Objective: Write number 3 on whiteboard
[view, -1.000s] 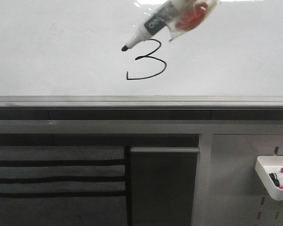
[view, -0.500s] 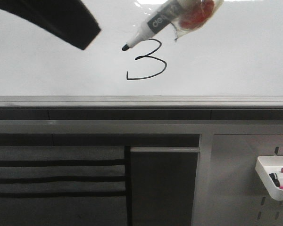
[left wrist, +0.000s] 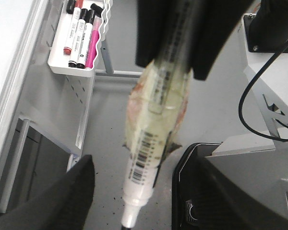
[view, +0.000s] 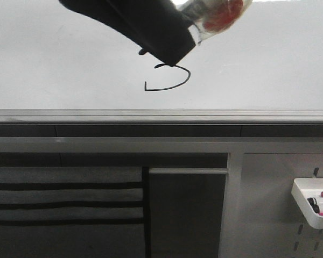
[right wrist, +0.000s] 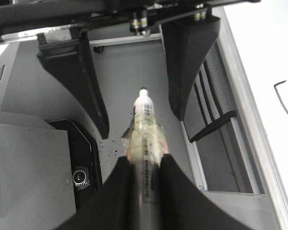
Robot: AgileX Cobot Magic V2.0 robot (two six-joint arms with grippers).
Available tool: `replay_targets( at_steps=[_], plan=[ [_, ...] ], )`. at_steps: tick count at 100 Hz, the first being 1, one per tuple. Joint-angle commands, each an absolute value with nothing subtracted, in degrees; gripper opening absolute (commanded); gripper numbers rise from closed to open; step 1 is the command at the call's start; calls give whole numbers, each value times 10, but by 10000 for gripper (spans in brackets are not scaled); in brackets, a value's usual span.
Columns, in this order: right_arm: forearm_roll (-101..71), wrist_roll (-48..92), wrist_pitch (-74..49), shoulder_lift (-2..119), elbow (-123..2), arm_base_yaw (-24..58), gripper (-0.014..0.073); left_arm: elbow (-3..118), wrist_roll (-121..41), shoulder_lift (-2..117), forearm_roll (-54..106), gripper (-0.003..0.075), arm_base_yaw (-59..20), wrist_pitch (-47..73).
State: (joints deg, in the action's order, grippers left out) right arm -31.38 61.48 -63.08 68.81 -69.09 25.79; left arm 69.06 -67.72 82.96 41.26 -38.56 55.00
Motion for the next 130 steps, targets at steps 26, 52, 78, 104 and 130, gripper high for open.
replay_targets(
  at_steps=[26,52,78,104,130],
  plan=[
    [-338,619,-610,675,-704,257,3,711,-678,813,437,99,-390,535],
    [-338,619,-619,675,-704,257,4,711,-678,813,437,-18,-390,535],
    [-334,613,-601,674,-706,256,278,711,-666,813,430,-18,-373,534],
    [-321,548,-544,636,-720,185,393,692,-535,812,354,-18,-248,513],
    [-321,539,-548,632,-720,150,393,593,-474,798,393,-18,-135,332]
  ],
)
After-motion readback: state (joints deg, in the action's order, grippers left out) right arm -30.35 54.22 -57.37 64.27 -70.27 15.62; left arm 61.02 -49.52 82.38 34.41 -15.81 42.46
